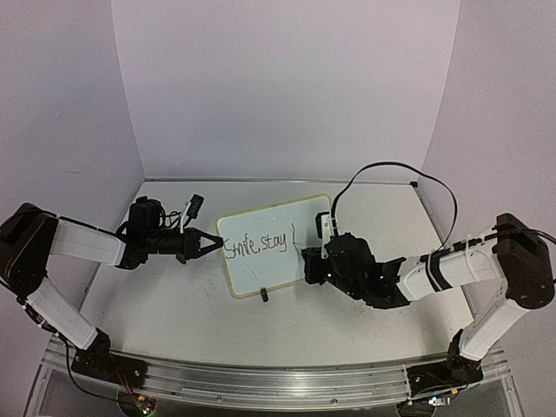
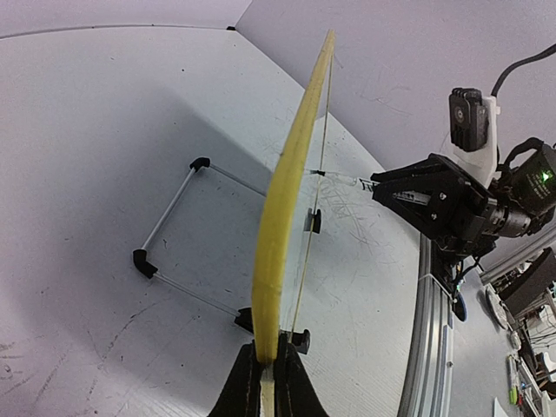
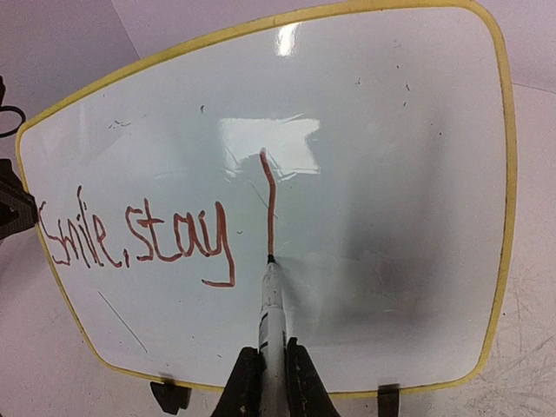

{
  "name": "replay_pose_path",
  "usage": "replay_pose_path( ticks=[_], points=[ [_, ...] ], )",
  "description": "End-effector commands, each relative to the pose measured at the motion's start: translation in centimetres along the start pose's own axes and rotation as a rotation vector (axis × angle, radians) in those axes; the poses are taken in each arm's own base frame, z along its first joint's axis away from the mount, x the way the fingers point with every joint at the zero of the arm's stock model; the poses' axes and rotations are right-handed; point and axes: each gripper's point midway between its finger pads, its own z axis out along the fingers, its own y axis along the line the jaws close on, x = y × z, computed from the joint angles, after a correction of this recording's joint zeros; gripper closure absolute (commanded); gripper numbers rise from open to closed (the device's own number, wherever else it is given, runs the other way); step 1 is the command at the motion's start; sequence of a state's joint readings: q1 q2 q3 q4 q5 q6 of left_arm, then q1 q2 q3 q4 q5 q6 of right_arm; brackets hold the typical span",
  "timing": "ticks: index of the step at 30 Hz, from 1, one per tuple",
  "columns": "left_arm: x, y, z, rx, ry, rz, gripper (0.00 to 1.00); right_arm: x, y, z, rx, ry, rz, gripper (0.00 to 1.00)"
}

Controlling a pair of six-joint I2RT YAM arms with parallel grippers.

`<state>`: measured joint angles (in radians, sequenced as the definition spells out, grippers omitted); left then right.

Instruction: Write a sentence on the whiteboard

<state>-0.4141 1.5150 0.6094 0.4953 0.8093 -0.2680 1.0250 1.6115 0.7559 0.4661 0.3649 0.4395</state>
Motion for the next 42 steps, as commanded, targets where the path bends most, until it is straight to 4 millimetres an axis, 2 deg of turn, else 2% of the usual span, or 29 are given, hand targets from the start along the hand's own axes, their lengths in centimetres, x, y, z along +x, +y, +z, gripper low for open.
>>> replay_pose_path(
  ticks=[1, 10, 23, 35, 42],
  points=[
    [-0.1, -0.2, 0.0, -0.003, 0.013, 0.003, 1.0, -0.8, 0.0, -0.4, 0.007, -0.018, 0.014, 1.0],
    [-0.2, -0.2, -0.1, -0.007, 0.01, 0.004, 1.0, -2.6, 0.4, -0.1, 0.018, -0.074, 0.008, 1.0],
    [-0.1, -0.2, -0.1, -0.006, 0.012, 0.004, 1.0, -4.1, 0.4, 0.1, 0.029, -0.108, 0.0, 1.0],
    [-0.2, -0.2, -0.1, -0.005, 0.01, 0.006, 1.0, -4.6, -0.2, 0.3, 0.056, -0.119, 0.012, 1.0],
    [-0.3, -0.2, 0.0, -0.006, 0.009, 0.006, 1.0, -4.0, -1.1, -0.1, 0.078, -0.101, 0.015, 1.0]
  ],
)
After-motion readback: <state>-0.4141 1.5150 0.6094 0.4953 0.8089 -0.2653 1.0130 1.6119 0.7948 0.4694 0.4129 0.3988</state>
